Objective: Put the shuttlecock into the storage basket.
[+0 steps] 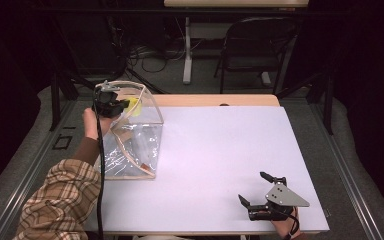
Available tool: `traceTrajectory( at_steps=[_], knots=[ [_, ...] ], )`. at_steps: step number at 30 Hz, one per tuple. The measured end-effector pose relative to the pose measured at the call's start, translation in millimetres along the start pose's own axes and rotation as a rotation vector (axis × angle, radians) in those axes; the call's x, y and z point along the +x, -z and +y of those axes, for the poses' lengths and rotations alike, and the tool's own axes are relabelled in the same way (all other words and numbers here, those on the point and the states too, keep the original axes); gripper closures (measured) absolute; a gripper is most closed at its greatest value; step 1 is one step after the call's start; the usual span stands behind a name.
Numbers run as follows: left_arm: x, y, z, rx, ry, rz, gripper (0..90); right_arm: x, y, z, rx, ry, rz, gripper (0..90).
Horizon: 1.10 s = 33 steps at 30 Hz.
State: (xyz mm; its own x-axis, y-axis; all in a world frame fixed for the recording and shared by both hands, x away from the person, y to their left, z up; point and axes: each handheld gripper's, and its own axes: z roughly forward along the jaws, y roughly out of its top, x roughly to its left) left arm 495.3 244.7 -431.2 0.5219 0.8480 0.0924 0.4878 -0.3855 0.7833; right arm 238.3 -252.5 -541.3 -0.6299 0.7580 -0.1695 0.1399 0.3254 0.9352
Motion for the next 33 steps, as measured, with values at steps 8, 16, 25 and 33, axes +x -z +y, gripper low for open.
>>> traceTrajectory(
  at_steps=[8,16,25,33],
  knots=[
    [1.4,-3.9,-1.9,0.01,0.008,-0.004,88.5,0.2,0.0,0.0,0.0,-0.001,0.001,1.3],
    [1.8,-7.4,-2.7,0.026,0.006,-0.008,88.3,0.1,0.0,0.0,0.001,-0.001,0.001,1.3],
    [2.5,-11.9,-4.3,0.039,0.011,-0.013,87.7,0.2,-0.1,0.0,0.0,-0.001,0.002,1.3],
    [2.6,-16.4,-5.3,0.052,0.014,-0.017,84.9,0.2,-0.2,0.0,0.0,-0.001,0.002,1.3]
  ],
)
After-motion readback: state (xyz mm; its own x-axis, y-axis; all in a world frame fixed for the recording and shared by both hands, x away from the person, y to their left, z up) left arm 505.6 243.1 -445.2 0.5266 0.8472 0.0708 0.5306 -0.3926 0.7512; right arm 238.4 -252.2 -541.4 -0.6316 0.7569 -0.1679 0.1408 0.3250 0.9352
